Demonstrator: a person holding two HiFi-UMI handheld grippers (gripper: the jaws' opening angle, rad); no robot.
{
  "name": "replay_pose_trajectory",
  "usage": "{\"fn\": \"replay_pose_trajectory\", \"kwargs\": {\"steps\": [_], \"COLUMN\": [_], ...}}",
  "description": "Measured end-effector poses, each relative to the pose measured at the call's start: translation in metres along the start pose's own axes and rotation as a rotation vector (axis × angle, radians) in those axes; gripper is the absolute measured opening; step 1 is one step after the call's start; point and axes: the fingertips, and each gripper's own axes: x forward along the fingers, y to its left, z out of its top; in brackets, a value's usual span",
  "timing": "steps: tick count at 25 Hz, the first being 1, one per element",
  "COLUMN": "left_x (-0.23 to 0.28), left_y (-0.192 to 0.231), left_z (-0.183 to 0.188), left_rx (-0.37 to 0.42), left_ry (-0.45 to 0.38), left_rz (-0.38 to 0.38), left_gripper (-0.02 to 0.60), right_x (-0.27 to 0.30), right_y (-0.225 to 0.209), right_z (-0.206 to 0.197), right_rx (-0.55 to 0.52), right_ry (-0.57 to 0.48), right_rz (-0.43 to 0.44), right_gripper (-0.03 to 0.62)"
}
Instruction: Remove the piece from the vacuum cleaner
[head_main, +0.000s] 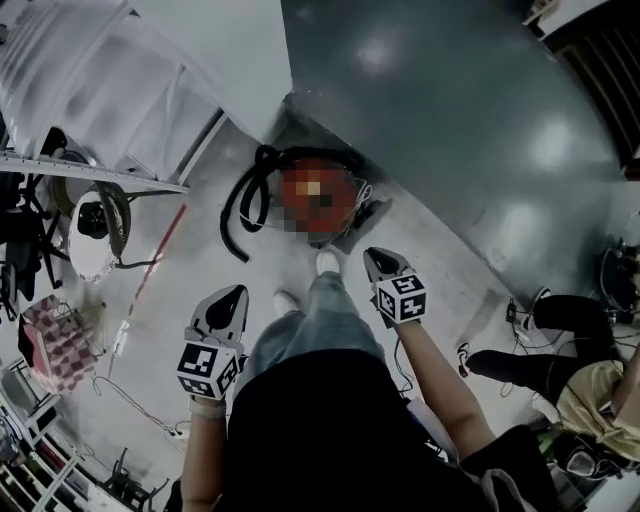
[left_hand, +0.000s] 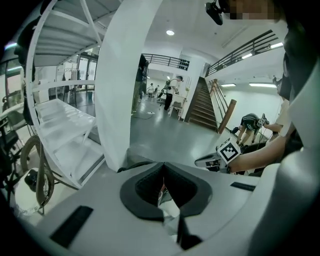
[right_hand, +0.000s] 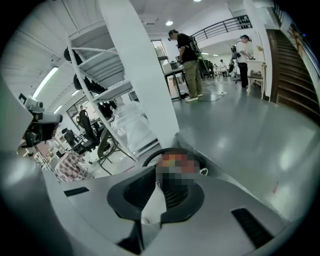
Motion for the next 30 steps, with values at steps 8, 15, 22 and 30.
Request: {"fn": "replay_pose_trajectory", "kwargs": {"steps": [8,15,22,30], "left_x": [0.025,0.046,0.064,0.082], "left_y": [0.002,0.01,0.008,0.002], "left_z": [-0.013,-0.029,-0.06,-0.099], "left_rx": [-0.075,-0.144,-0.218,-0.29], "left_ry": [0.07,0.121,0.192,0.264], "left_rz": [0.066,0.126,0.164,0.18], "left_gripper": [0.018,0.018,0.018,0.018], "right_x": [0.06,0.119,0.173,0.218], "right_y": [-0.06,-0.106,-0.151,-0.19], "right_z": [-0.015,-0.039,-0.084,-0.13], "right_rx": [0.113,0.189,0.213,0.354], "right_ry": [0.084,0.152,0.246,0.289], "right_rz": [0.008,-0.02,-0.054,-0.121], "right_gripper": [0.066,0.091,0.121,0.13]}}
